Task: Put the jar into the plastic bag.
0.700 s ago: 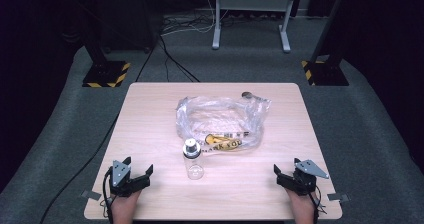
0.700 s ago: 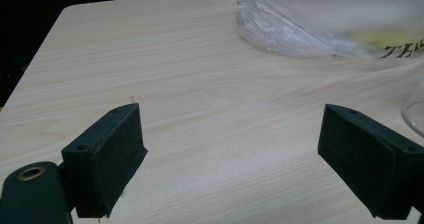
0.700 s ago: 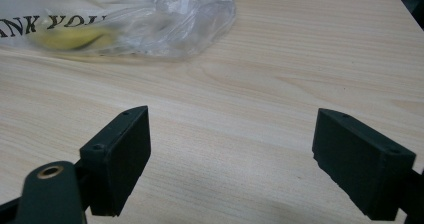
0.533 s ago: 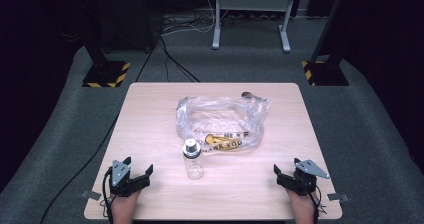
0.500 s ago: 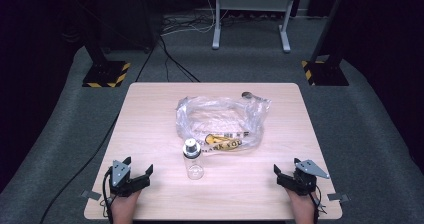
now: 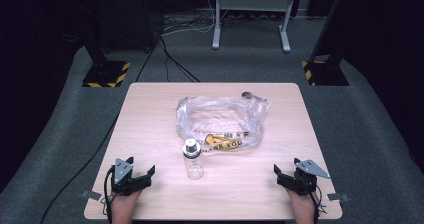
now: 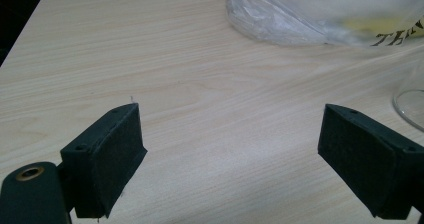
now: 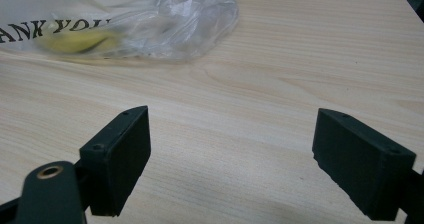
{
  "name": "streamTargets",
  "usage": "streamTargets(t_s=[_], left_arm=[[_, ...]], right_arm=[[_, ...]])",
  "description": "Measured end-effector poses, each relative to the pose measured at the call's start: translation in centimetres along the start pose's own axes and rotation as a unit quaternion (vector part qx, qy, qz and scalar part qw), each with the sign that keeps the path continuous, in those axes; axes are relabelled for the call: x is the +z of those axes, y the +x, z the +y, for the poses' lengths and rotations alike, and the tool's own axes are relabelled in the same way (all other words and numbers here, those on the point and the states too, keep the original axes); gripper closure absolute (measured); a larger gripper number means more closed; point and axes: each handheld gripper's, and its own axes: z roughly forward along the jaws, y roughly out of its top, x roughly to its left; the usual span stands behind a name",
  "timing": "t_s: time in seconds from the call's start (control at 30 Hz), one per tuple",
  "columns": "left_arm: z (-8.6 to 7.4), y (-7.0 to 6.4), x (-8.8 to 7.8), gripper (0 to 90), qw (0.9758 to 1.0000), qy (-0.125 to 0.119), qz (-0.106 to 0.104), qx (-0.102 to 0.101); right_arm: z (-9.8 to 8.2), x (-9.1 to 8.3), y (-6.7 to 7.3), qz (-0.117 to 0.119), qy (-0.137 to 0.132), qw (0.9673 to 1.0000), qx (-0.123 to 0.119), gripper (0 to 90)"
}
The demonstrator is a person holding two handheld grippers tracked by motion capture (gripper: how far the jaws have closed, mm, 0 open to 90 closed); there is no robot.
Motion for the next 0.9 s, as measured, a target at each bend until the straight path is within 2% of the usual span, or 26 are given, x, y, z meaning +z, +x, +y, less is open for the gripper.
streamTargets(t_s=[0.3, 0.43, 0.67, 0.9], left_arm=[[1.7, -0.9, -1.8, 10.5, 0.9999, -0.003, -0.012, -0.001], [2.8, -1.6, -2.9, 10.2, 0.9996, -0.009, -0.027, -0.001], [3.8, -2.5, -3.6, 9.8, 0.9988, -0.011, -0.048, -0.001], [5.0, -3.8, -4.2, 9.7, 0.9970, -0.029, -0.071, 0.006]], right_arm=[[0.0, 0.0, 0.0, 0.000, 0.000, 1.0000, -0.001, 14.7], [0.0, 0.0, 0.0, 0.001, 0.000, 1.0000, -0.001, 14.7], [0.0, 0.0, 0.0, 0.003, -0.001, 1.0000, -0.001, 14.6], [0.0, 0.0, 0.0, 0.004, -0.001, 1.0000, -0.001, 14.6]])
